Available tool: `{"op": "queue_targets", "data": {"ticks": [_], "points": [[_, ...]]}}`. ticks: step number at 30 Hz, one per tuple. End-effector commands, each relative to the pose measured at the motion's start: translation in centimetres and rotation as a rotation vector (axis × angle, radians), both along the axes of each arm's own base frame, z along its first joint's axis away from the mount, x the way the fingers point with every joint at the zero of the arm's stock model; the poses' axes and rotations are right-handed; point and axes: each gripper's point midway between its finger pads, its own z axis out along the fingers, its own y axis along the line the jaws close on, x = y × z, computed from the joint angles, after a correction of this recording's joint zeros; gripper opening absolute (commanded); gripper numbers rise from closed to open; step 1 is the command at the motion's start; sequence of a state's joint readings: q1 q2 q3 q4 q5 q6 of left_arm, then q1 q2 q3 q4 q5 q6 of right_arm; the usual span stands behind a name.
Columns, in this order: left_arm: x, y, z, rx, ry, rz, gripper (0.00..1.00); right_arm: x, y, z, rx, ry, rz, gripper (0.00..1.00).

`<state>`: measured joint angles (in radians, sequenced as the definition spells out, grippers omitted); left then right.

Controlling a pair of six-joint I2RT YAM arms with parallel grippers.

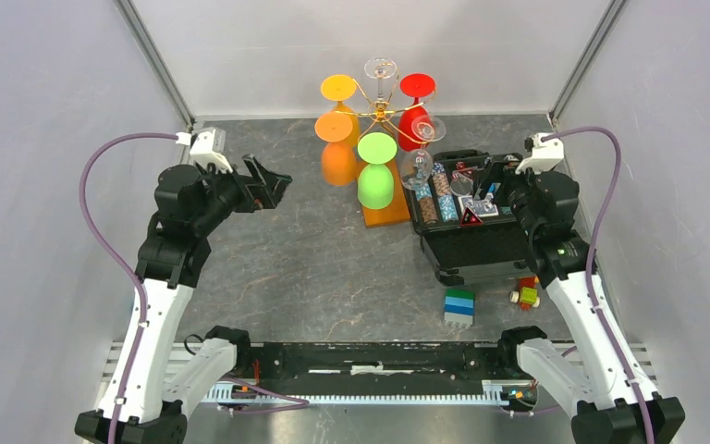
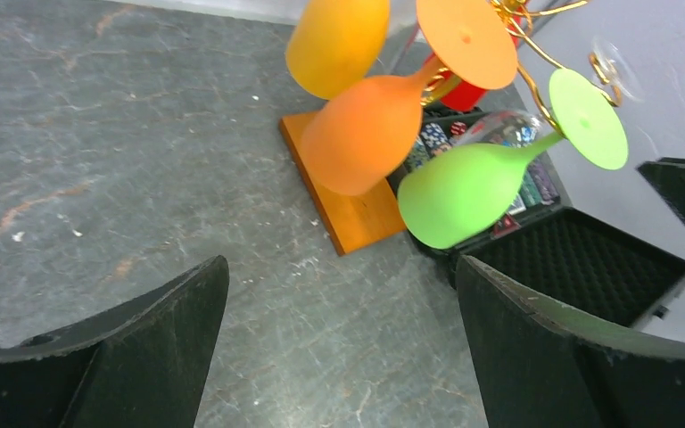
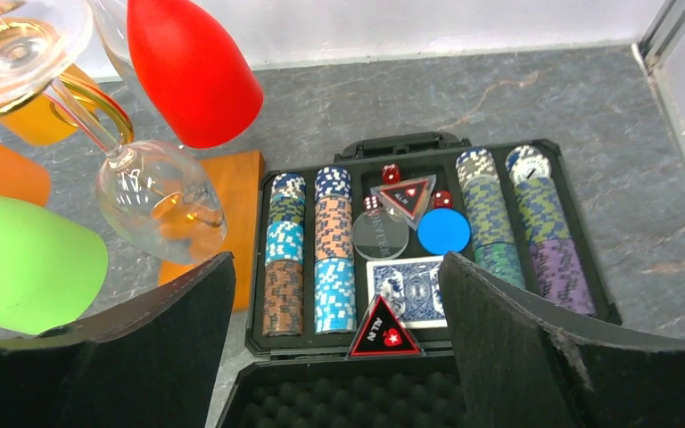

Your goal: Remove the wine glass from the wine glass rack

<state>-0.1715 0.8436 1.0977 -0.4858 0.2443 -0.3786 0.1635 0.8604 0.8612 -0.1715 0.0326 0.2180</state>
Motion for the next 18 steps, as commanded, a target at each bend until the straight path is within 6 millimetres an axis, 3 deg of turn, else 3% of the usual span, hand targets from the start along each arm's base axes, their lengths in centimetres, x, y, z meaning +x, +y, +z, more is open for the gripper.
{"op": "queue_targets", "data": {"ticks": [1, 8, 14, 18], "points": [[-1.5, -1.8, 2.2, -0.097, -0.002, -0.096, 1.0, 0.0, 0.6, 0.4, 0.084, -0.016, 0.003, 0.89], [-3.9, -5.5, 1.7, -0.271, 0.084, -0.307, 1.0, -1.3, 0.8, 1.6, 0.131, -0.04, 0.012, 0.89], [-5.5, -7.4, 3.4, -0.452, 0.094, -0.422, 1.0, -2.3, 2.9, -1.3, 0.206, 0.093, 0.101, 0.9], [-6.4, -8.4, 4.8, -0.539, 0.072, -0.486, 1.0, -2.8, 4.6, -2.0, 0.255, 0.125, 0.187, 0.9]]}}
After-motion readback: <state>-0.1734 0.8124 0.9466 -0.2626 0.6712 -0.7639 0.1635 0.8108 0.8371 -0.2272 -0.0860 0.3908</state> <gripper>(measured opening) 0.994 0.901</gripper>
